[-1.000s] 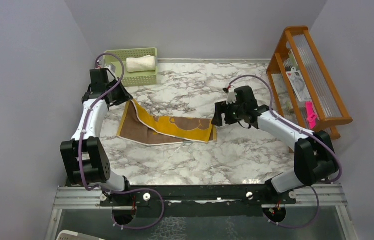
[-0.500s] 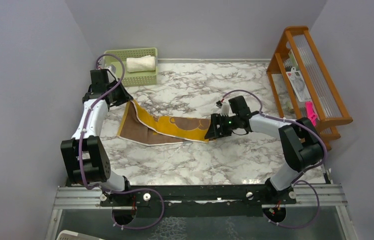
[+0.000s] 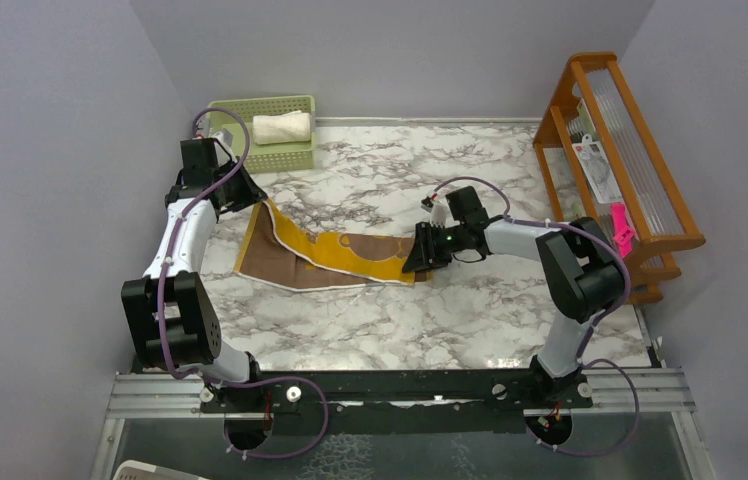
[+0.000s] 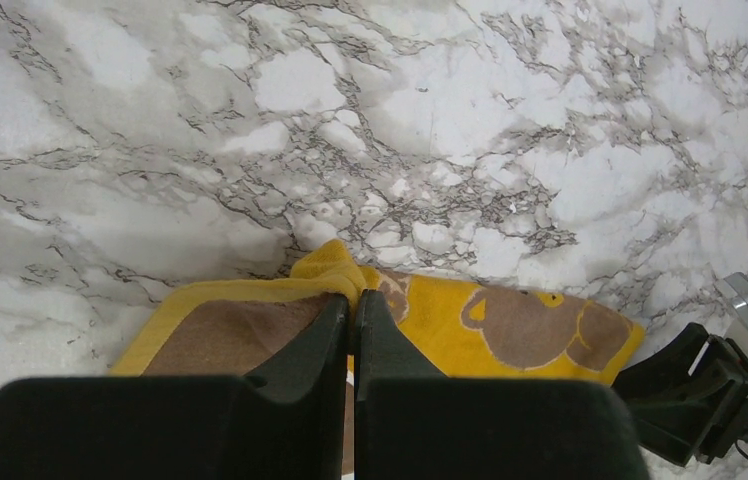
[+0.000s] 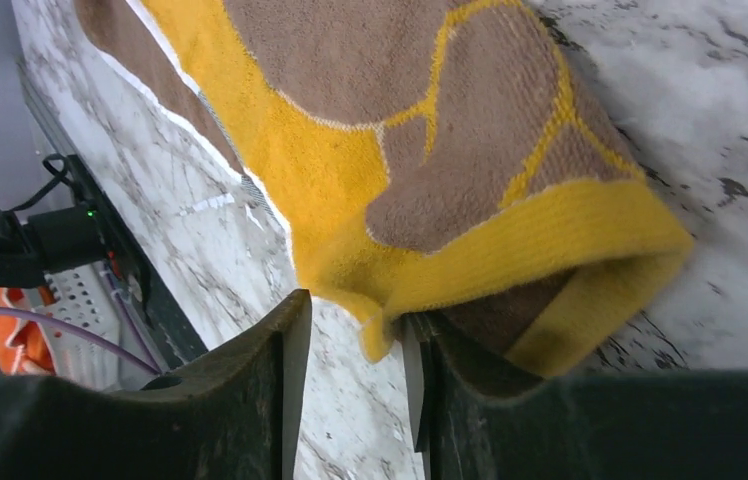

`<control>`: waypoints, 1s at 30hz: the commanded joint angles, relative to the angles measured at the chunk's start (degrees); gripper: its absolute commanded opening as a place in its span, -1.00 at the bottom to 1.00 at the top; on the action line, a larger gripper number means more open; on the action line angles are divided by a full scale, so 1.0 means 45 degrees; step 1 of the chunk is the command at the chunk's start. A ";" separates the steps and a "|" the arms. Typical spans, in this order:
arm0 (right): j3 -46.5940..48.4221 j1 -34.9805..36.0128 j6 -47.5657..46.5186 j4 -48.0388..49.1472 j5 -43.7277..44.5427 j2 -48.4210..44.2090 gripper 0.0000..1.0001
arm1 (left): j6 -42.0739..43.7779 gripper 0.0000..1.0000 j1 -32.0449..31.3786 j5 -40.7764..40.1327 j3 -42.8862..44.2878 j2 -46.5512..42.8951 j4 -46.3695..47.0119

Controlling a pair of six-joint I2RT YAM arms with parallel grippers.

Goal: Roll the towels
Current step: Flatten out the towel at the center of the board.

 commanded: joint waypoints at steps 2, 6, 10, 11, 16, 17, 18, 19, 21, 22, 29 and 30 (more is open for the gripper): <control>0.0605 0.0322 0.0207 0.0520 -0.0859 0.0677 -0.50 | 0.0128 -1.00 0.0076 0.0322 -0.0090 -0.0073 0.0345; 0.0440 0.0296 0.0390 0.0926 -0.1433 -0.0004 -0.99 | -0.0048 -1.00 0.0192 0.0377 0.0066 -0.0370 0.0345; 0.0577 -0.0233 0.0487 0.1171 -0.1894 -0.1917 -0.99 | -0.0491 -1.00 0.0505 0.0679 0.0242 -0.1309 0.0337; 0.0619 -0.0451 0.0520 0.1165 -0.1884 -0.2494 -0.99 | -0.0606 -1.00 0.0554 0.0658 0.0210 -0.1646 0.0335; 0.0200 -0.0985 0.0438 0.1008 -0.1739 -0.4819 -0.99 | -0.0937 -1.00 0.0572 0.0282 -0.0926 -0.3897 0.0498; -0.0222 -0.0987 0.0594 0.1232 -0.2026 -0.5245 -0.99 | -0.0955 -1.00 0.0579 0.0182 -0.1383 -0.4450 0.0516; -0.0687 -0.0984 0.0724 0.1536 -0.2362 -0.5652 -0.99 | -0.1006 -1.00 0.0575 0.0049 -0.1919 -0.5010 0.0511; -0.1109 -0.0986 0.0852 0.1752 -0.2607 -0.6108 -0.99 | -0.1091 -1.00 0.0575 -0.0043 -0.2430 -0.5583 0.0493; -0.1831 -0.0994 0.1090 0.1974 -0.3094 -0.7015 -0.99 | -0.1407 -1.00 0.0584 -0.0210 -0.3556 -0.6768 0.0446; -0.2045 -0.0985 0.1110 0.1932 -0.3270 -0.7487 -0.99 | -0.1631 -1.00 0.0581 -0.0234 -0.4012 -0.7394 0.0385; -0.2314 -0.0997 0.2169 0.2000 -0.2500 -1.0654 -0.99 | -0.2533 -1.00 0.0574 -0.0744 -0.3610 -0.8530 -0.1078; -0.2206 -0.0988 0.2432 0.2145 -0.1972 -1.0615 -0.99 | -0.2402 -1.00 0.0570 -0.0870 -0.3030 -0.7864 -0.1285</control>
